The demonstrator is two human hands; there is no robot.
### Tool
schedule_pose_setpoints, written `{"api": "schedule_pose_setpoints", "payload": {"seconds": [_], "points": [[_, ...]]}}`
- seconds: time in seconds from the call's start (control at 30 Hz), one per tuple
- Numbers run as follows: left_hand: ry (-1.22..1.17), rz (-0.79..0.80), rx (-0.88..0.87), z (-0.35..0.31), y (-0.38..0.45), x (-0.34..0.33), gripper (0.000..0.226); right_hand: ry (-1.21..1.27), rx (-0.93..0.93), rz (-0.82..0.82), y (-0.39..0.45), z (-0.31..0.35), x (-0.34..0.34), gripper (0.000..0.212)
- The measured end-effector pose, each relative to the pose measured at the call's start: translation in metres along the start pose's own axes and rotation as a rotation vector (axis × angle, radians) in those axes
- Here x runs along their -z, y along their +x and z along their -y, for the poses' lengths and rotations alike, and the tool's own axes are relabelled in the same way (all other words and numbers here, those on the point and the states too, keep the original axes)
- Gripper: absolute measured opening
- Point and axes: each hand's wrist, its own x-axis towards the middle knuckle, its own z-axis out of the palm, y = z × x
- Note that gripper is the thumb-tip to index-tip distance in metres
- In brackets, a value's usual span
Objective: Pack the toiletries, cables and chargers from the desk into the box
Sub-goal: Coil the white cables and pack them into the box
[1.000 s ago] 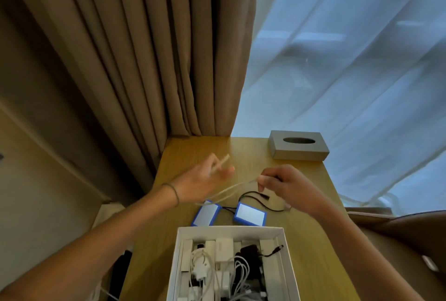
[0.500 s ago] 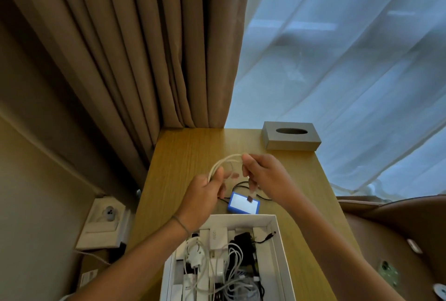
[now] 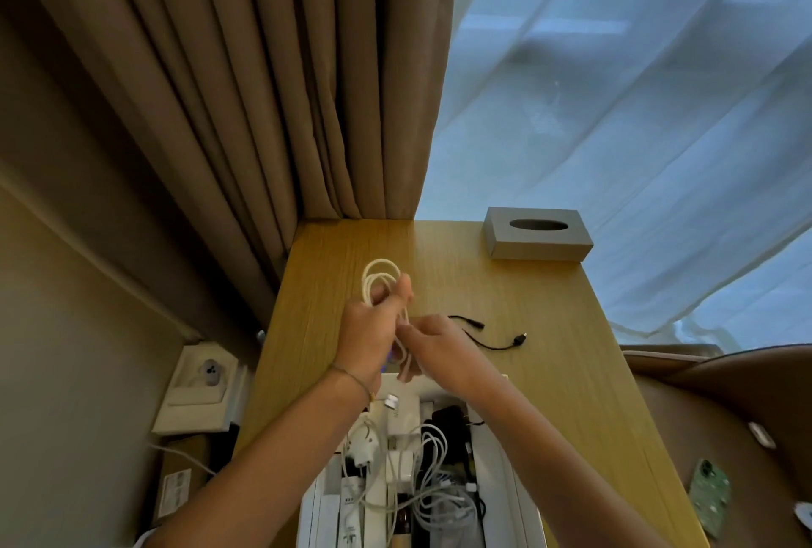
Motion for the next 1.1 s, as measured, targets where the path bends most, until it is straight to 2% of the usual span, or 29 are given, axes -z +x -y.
{"api": "schedule_pose_setpoints", "payload": {"seconds": [0.1,0.17,0.23,0.37,0.43,0.5,0.63,0.77,0.83,0.97,1.1], "points": [[-0.171,-0.007,0.019,-0.004,0.010,0.008,0.032,0.194,-0.036,0.074,-0.007,-0.010,-0.004,0.030],[-0.207,0.026,0.011,-0.002,0.011,0.013,0.036,0.249,-0.087,0.086,-0.013,-0.019,-0.002,0.029],[-0.174,0.058,-0.020,0.005,0.012,0.019,0.044,0.241,-0.118,0.106,-0.021,-0.029,0.004,0.031],[-0.063,0.020,-0.130,0.014,0.018,0.028,0.041,0.212,-0.148,0.150,-0.036,-0.052,0.023,0.018],[0.038,-0.017,-0.203,0.019,0.020,0.033,0.043,0.199,-0.148,0.116,-0.042,-0.061,0.036,0.011],[0.134,-0.002,-0.269,0.029,0.019,0.037,0.048,0.276,-0.116,0.042,-0.044,-0.065,0.048,0.014],[0.260,0.166,-0.259,0.055,0.007,0.032,0.057,0.298,0.029,-0.099,-0.038,-0.059,0.050,0.012],[0.327,0.408,-0.216,0.082,-0.006,0.025,0.072,0.332,0.072,-0.137,-0.029,-0.053,0.041,0.006],[0.429,0.511,-0.225,0.091,-0.010,0.025,0.067,0.342,0.078,-0.133,-0.028,-0.053,0.035,0.006],[0.570,0.621,-0.238,0.107,-0.016,0.029,0.024,0.349,0.029,-0.141,-0.026,-0.063,0.024,0.010],[0.725,0.626,-0.228,0.120,-0.023,0.034,0.027,0.203,-0.034,-0.154,-0.024,-0.082,0.017,0.017]]}}
